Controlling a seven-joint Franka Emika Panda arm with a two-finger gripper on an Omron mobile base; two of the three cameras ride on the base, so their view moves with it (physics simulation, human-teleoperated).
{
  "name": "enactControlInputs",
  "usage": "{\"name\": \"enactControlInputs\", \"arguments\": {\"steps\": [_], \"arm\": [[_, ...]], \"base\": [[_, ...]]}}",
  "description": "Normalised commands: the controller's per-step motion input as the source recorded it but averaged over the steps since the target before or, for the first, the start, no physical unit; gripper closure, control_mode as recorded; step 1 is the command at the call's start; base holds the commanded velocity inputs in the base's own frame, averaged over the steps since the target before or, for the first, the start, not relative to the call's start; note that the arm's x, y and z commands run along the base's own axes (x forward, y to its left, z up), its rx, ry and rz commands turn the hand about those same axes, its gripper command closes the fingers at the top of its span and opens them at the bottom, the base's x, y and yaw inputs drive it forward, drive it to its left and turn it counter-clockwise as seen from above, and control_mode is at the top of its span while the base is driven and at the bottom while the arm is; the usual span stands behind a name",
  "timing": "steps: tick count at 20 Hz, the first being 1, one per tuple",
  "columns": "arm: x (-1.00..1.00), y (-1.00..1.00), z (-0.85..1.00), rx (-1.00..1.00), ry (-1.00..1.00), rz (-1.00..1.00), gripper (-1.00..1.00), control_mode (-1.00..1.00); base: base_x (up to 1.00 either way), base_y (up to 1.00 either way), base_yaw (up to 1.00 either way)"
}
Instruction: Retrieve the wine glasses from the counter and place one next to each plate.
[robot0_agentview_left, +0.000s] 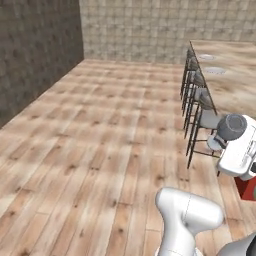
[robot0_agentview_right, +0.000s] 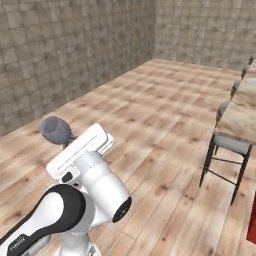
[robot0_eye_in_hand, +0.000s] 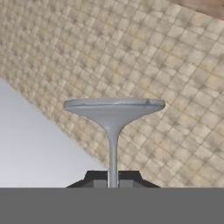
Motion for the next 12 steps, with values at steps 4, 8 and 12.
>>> {"name": "enactControlInputs", "arguments": {"steps": [4,8,12], "arm": [[0.00,0.00,0.00,0.00,0.00,0.00,1.00,1.00],[0.00,0.00,0.00,0.00,0.00,0.00,1.00,1.00],[0.00,0.00,0.00,0.00,0.00,0.00,1.00,1.00]], "base": [[1.00,0.91,-0.48],[1.00,0.91,-0.47],[1.00,0.92,-0.46]]}}
